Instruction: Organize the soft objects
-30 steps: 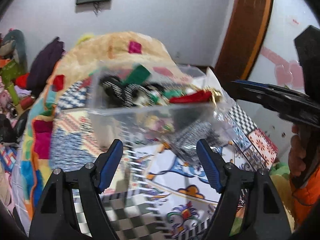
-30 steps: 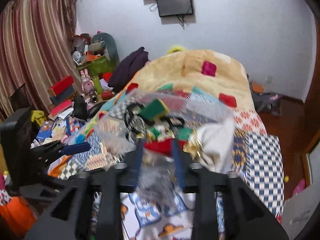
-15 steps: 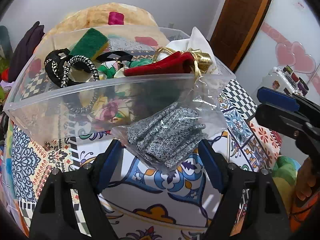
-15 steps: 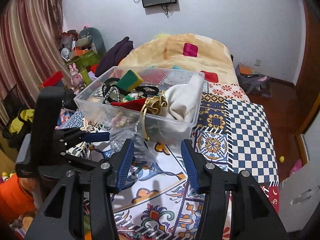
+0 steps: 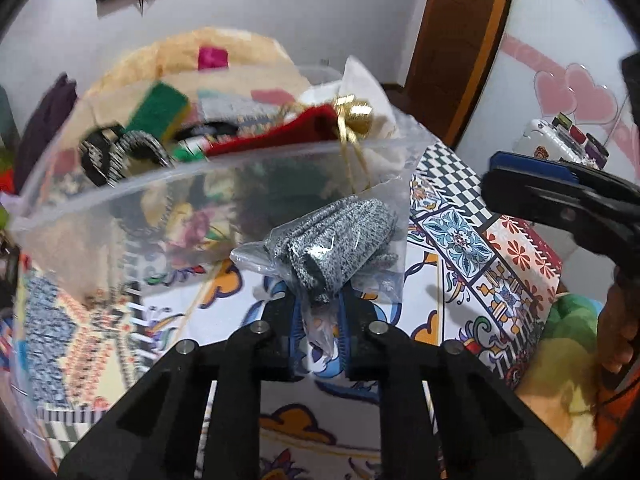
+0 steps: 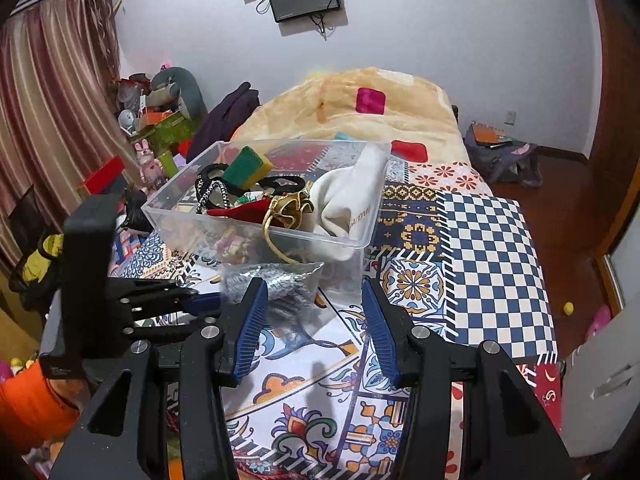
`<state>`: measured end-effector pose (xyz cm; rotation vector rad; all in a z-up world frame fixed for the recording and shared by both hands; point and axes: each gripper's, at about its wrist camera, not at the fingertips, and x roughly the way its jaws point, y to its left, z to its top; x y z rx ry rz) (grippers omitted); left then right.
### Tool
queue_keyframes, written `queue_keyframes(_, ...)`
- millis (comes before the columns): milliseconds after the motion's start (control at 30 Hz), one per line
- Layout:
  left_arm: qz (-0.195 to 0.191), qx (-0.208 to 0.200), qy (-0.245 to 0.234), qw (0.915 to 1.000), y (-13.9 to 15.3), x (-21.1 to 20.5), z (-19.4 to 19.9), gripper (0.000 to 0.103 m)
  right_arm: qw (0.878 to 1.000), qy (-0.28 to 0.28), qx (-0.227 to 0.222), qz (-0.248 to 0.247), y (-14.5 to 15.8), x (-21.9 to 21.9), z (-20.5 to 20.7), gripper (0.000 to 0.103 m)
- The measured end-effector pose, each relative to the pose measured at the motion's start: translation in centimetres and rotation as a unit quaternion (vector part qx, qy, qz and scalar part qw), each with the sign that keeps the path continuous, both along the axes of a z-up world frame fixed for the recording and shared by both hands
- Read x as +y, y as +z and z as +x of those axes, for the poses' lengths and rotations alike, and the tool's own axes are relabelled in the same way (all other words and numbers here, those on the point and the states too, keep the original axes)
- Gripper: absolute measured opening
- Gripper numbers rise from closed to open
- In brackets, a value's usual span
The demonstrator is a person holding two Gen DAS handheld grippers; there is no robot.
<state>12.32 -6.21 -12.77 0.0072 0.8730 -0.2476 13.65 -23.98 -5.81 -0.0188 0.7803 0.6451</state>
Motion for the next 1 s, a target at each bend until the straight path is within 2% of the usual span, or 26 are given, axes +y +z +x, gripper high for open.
queue_keyframes(200,0.026,-0.058,-0.003,0.9980,3.4,1.0,-3.2,0.015,1.000,-0.001,-0.002,-0.004,0.0,0.2,0.0,0.046)
queue_keyframes(333,0.013,-0.087,0.016,0.9960,5.9,2.6,-4.2,0.015,1.000,0.000,-0.008,-0.006,0.3,0.5,-0.2,0.046)
queue_keyframes(500,0.000,-0.113,0.055,0.9921,8.3,4.6,-2.7,0.015,1.000,0.003,-0.014,-0.009,0.4,0.7,-0.3,0.046)
queue_keyframes(633,-0.001,-0.108,0.080,0.9909,8.2,5.6,-0.4,0.015,1.000,0.005,-0.014,-0.009,0.3,0.7,-0.3,0.046)
queue_keyframes(800,-0.004,-0.066,0.097,0.9931,6.4,6.4,2.4,0.017,1.000,0.005,-0.012,-0.009,0.2,0.8,-0.2,0.046)
queue_keyframes(833,-0.003,-0.061,0.097,0.9934,6.1,6.4,2.6,0.018,1.000,0.004,-0.012,-0.009,0.2,0.8,-0.3,0.046)
queue_keyframes(900,-0.003,-0.059,0.098,0.9934,5.8,6.5,2.6,0.032,1.000,0.004,-0.013,-0.009,0.3,0.8,-0.3,0.046)
queue_keyframes(1000,-0.002,-0.074,0.100,0.9923,6.2,6.5,1.9,0.046,1.000,0.004,-0.016,-0.009,0.6,0.9,-0.5,0.046)
